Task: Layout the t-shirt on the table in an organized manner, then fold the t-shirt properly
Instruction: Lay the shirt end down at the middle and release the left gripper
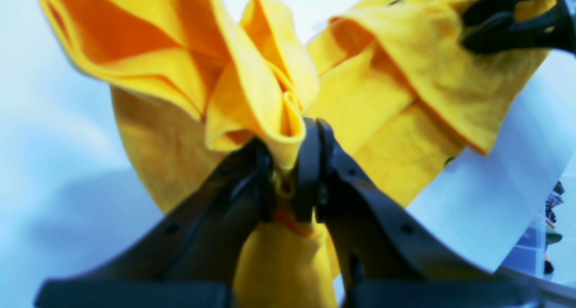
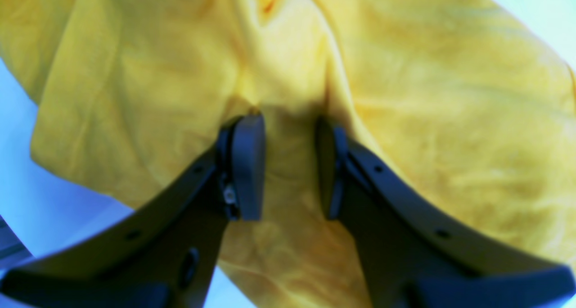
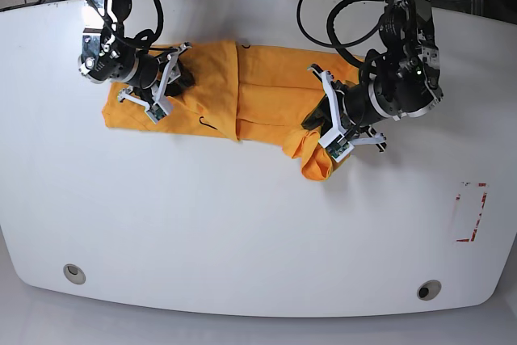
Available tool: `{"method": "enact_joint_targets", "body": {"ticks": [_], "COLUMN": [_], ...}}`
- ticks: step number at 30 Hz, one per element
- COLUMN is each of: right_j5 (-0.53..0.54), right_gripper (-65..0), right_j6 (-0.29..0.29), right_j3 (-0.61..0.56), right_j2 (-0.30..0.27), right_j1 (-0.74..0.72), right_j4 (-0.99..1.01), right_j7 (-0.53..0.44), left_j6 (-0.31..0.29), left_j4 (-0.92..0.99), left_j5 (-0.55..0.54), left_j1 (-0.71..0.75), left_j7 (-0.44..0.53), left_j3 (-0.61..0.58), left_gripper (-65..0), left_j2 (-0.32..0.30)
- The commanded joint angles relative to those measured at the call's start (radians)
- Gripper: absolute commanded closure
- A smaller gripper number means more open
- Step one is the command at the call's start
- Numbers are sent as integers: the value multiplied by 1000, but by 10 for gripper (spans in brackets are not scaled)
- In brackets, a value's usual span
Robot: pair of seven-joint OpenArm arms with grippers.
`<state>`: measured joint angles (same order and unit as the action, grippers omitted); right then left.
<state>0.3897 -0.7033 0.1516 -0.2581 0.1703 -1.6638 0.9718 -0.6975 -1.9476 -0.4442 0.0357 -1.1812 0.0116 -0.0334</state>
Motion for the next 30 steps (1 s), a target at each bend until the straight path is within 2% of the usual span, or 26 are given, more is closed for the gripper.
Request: {"method": "enact_joint_targets", "body": {"ticks": [1, 7, 15, 18, 21, 25, 27, 30], "right_j5": [-22, -22, -21, -21, -21, -21, -21, -21], "right_gripper": [-195, -195, -195, -195, -195, -195, -195, -195], "right_j6": [5, 5, 5, 5, 5, 5, 5, 5], "right_j3": [4, 4, 1, 1, 1, -1, -1, -1], "right_j2": [-8, -7, -7, -7, -7, -8, -10, -8], "right_j1": [2, -1, -4, -4, -4, -2, -2, -2], "right_j4": [-8, -8, -9, -9, -9, -9, -9, -9], "right_j7": [28, 28, 28, 28, 28, 28, 28, 28], "left_j6": [-1, -1, -1, -1, -1, -1, -1, -1], "left_j4": [-14, -14, -14, -14, -19, -22, -25, -31], "left_j5": [20, 31, 31, 26, 23, 23, 9, -38], "left_j1": [-15, -15, -15, -18, -33, -56, -73, -101], "left_j7": [17, 17, 7, -18, -44, -133, -174, -215], "left_j3": [0, -51, -78, -108, -141, -169, -169, -164], "left_gripper": [0, -67, -81, -135, -229, -350, -379, -381], "left_j2": [10, 5, 10, 11, 33, 69, 97, 123]}}
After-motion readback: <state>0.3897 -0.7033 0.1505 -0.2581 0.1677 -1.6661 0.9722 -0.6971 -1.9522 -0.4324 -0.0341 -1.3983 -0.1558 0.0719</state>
